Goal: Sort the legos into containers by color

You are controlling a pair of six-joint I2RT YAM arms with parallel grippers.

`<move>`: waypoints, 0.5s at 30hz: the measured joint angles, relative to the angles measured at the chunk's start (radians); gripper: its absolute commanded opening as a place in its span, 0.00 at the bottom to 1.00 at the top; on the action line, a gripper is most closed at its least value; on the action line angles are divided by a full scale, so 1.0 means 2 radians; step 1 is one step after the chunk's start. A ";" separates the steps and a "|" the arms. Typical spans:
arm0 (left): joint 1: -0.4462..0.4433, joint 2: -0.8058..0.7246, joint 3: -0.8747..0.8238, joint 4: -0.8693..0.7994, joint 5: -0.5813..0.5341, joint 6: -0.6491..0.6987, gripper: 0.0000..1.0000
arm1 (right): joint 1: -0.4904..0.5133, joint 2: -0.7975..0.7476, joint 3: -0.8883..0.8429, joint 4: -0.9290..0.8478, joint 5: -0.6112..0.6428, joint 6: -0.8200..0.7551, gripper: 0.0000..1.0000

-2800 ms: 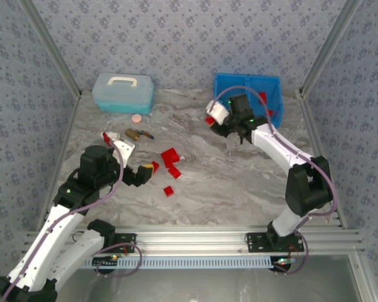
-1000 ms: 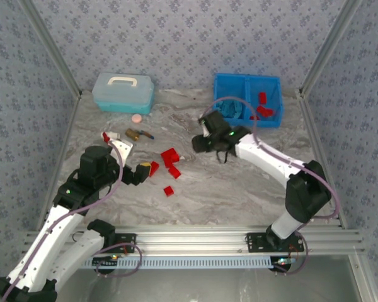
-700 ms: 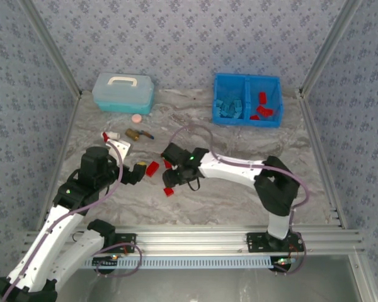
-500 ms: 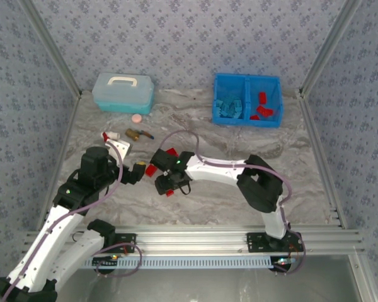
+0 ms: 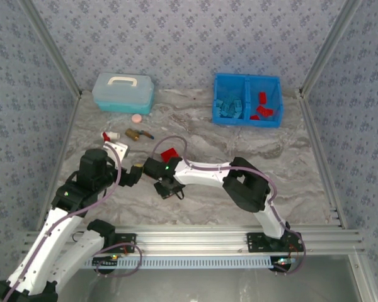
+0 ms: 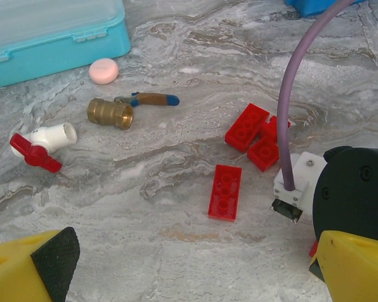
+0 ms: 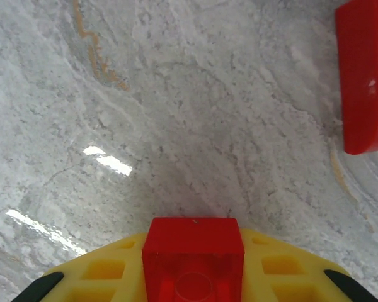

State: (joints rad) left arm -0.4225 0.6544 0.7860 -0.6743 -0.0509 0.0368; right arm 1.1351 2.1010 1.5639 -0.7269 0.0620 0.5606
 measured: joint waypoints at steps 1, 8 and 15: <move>0.000 0.000 0.000 0.000 0.001 0.000 0.99 | 0.000 -0.001 -0.002 0.002 0.001 0.000 0.22; 0.000 0.000 0.000 0.016 0.027 0.000 0.99 | -0.020 -0.076 -0.069 0.027 -0.006 0.010 0.22; -0.001 -0.005 0.000 0.039 0.124 0.004 0.99 | -0.147 -0.191 -0.080 0.040 -0.006 -0.006 0.23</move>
State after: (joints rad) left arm -0.4236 0.6453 0.7860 -0.5964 0.1978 0.0452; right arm 0.8413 1.7191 1.4033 -0.6468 0.0502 0.5484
